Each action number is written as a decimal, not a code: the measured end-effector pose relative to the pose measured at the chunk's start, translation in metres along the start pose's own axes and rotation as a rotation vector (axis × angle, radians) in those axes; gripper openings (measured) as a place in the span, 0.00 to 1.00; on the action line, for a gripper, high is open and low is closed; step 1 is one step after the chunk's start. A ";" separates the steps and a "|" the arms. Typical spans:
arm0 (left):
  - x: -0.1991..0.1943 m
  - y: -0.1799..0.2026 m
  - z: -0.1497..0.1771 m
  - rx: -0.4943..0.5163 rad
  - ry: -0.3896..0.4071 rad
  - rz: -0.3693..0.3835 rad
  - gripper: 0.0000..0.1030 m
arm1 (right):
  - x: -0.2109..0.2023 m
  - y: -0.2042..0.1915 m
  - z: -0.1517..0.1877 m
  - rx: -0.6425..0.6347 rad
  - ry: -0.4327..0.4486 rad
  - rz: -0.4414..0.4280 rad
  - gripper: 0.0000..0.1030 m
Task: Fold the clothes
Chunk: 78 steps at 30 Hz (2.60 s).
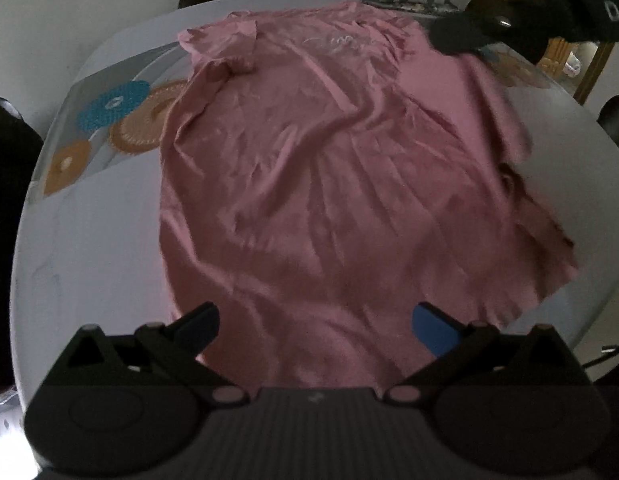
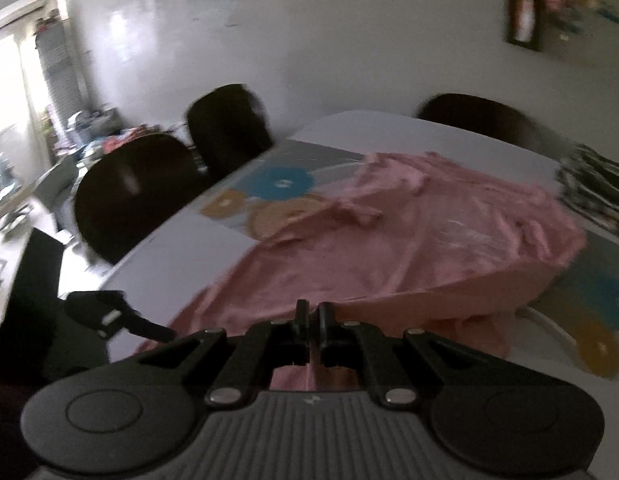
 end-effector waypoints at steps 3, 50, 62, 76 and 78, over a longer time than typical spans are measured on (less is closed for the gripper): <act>-0.004 -0.003 0.008 -0.012 -0.002 -0.007 1.00 | 0.015 -0.017 0.002 -0.031 -0.029 -0.040 0.04; -0.016 -0.009 -0.010 0.062 0.050 0.007 1.00 | 0.048 -0.025 0.027 -0.023 -0.155 -0.022 0.50; 0.003 -0.001 -0.038 0.146 0.066 0.088 1.00 | 0.027 0.075 0.002 0.242 -0.016 0.309 0.51; 0.033 0.020 -0.094 0.154 0.013 0.097 1.00 | 0.062 0.224 -0.040 0.370 0.068 0.408 0.51; 0.037 0.021 -0.101 0.147 0.006 0.090 1.00 | 0.072 0.238 -0.044 0.356 0.059 0.416 0.50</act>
Point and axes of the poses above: each gripper's, at about its wrist camera, not at the fingertips, and x roughly the way its jaws point, y to its right, z to its underside, the point moved 2 cm from there along x, roughly the way its jaws point, and after that the axes turned 11 degrees about x, right-handed, at the moved point
